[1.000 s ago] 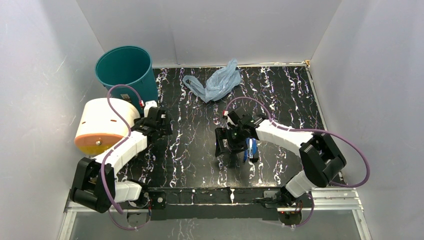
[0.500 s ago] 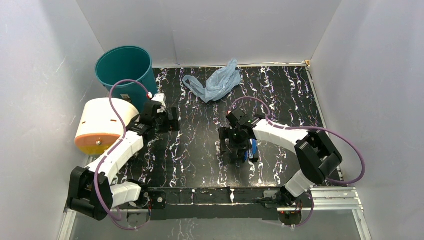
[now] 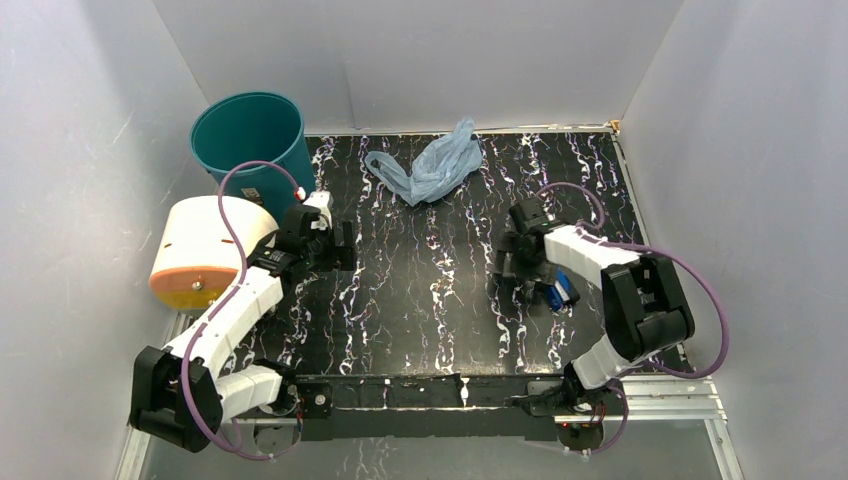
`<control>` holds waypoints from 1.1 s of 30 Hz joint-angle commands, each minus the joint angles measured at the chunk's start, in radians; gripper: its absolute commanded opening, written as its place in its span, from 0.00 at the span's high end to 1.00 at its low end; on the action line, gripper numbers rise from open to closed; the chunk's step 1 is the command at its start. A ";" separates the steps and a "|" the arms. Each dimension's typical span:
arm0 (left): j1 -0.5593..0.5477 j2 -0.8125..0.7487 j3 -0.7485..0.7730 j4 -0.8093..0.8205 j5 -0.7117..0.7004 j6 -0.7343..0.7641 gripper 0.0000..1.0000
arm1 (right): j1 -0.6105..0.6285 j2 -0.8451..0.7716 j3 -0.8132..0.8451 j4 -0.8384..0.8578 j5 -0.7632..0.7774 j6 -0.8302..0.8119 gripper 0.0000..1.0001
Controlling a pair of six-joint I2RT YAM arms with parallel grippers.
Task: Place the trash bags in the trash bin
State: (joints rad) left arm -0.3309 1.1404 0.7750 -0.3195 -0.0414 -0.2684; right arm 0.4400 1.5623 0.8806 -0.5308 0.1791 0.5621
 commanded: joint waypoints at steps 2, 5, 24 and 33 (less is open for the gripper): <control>0.003 -0.029 -0.001 -0.021 0.000 0.024 0.02 | -0.219 0.035 0.079 0.001 -0.042 -0.076 0.01; 0.003 -0.040 -0.001 -0.026 -0.021 0.028 0.02 | -0.245 0.076 0.170 -0.059 -0.037 -0.089 0.01; 0.004 -0.108 -0.010 -0.038 -0.116 0.009 0.02 | -0.421 0.059 0.092 0.000 0.124 -0.007 0.01; 0.004 -0.140 -0.008 -0.040 -0.146 0.005 0.02 | -0.319 -0.009 0.161 0.067 -0.320 -0.158 0.01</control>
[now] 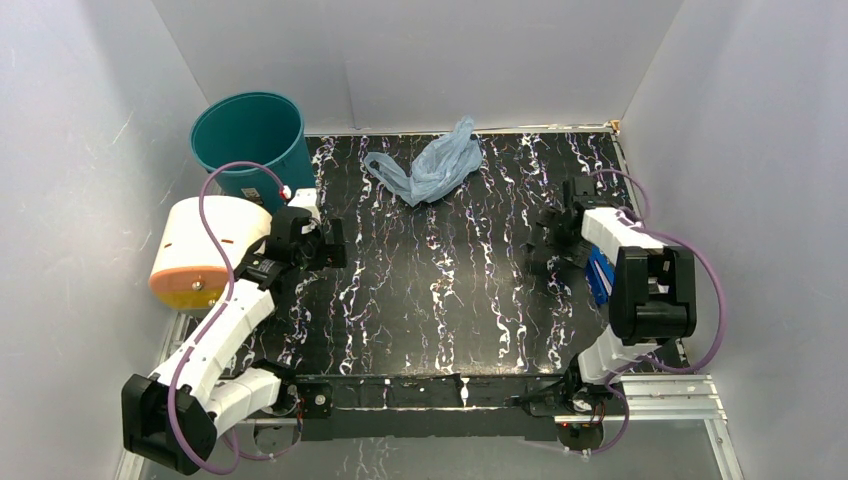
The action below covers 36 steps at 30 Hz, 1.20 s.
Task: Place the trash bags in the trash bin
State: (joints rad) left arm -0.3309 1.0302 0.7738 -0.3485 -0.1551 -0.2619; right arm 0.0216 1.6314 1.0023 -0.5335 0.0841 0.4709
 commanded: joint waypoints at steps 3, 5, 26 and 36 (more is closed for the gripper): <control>0.004 -0.037 -0.007 -0.011 -0.041 -0.002 0.02 | 0.205 -0.072 0.086 0.138 -0.252 -0.053 0.01; 0.003 -0.041 -0.008 -0.011 -0.044 -0.003 0.02 | 0.255 -0.014 0.149 0.164 -0.230 -0.013 0.01; 0.004 -0.048 -0.013 -0.002 -0.021 -0.007 0.02 | 0.398 0.702 0.945 0.212 -0.323 0.319 0.42; 0.004 -0.043 -0.012 0.002 0.001 -0.007 0.02 | 0.418 0.422 0.599 0.295 -0.513 0.117 0.90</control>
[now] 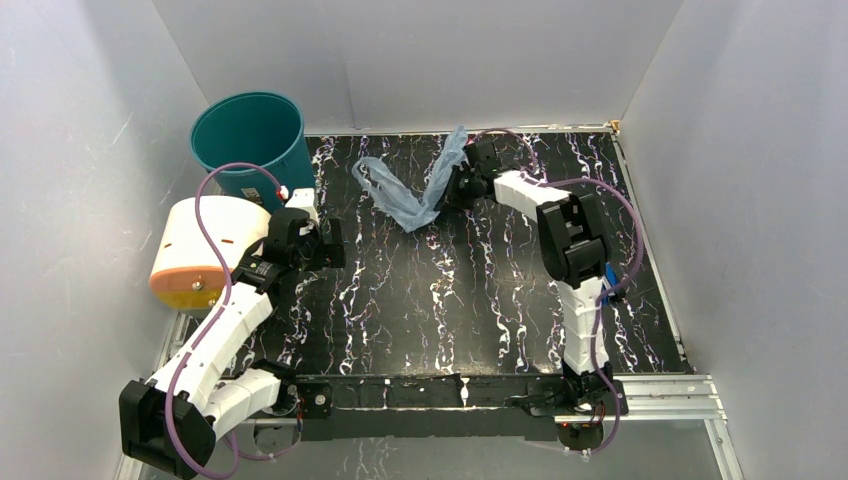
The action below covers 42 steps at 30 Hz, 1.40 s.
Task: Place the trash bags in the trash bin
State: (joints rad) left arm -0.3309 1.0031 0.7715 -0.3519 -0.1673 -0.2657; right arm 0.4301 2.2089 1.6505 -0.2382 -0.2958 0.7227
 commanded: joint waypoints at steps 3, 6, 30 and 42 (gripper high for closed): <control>0.004 -0.028 -0.011 0.005 0.008 -0.004 0.03 | 0.012 -0.240 -0.170 -0.081 -0.210 -0.266 0.92; 0.004 -0.059 -0.012 0.007 -0.023 -0.010 0.03 | 0.011 -0.368 -0.377 -0.100 -0.229 -0.365 0.90; 0.004 -0.061 -0.031 0.011 0.089 -0.038 0.03 | 0.255 -0.624 -0.371 -0.184 0.176 -0.203 0.30; 0.004 -0.166 -0.020 -0.043 -0.023 -0.056 0.03 | 0.522 -0.598 -0.606 -0.045 -0.024 -0.341 0.62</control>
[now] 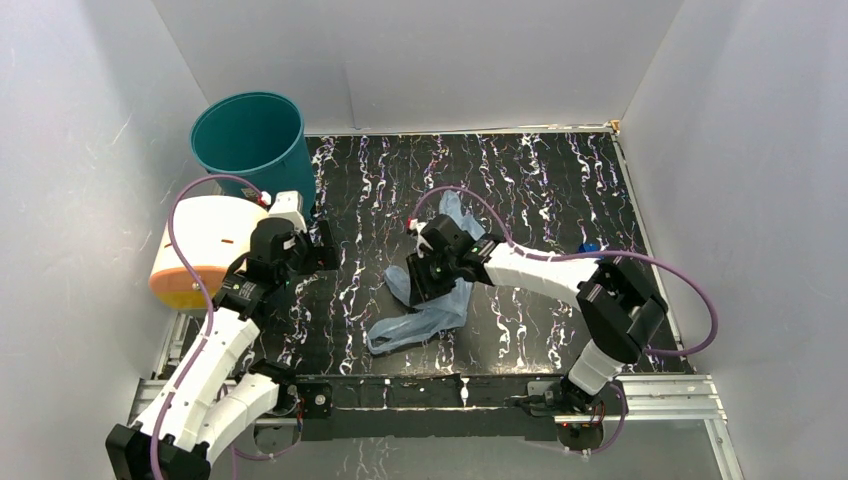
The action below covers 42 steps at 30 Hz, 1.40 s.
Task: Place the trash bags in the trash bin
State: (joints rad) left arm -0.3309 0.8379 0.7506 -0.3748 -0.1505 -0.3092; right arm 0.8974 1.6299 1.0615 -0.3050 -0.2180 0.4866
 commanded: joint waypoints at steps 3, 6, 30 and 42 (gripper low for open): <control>0.004 0.021 0.009 -0.025 -0.030 -0.007 0.03 | 0.139 -0.049 -0.016 -0.032 -0.182 -0.244 0.64; 0.004 0.034 0.005 -0.021 0.003 -0.005 0.03 | 0.168 -0.082 0.010 -0.133 -0.311 -0.348 0.63; -0.276 0.149 -0.343 0.404 0.276 -0.267 0.03 | -0.332 -0.720 -0.505 0.074 0.130 0.261 0.16; -0.283 0.029 -0.445 0.478 0.291 -0.298 0.04 | -0.368 -0.526 -0.492 0.194 -0.091 0.251 0.14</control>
State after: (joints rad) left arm -0.6064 0.9497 0.3229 0.0692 0.1474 -0.5957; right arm 0.5320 1.1034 0.5438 -0.1940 -0.2230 0.7483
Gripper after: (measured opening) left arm 0.959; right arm 0.860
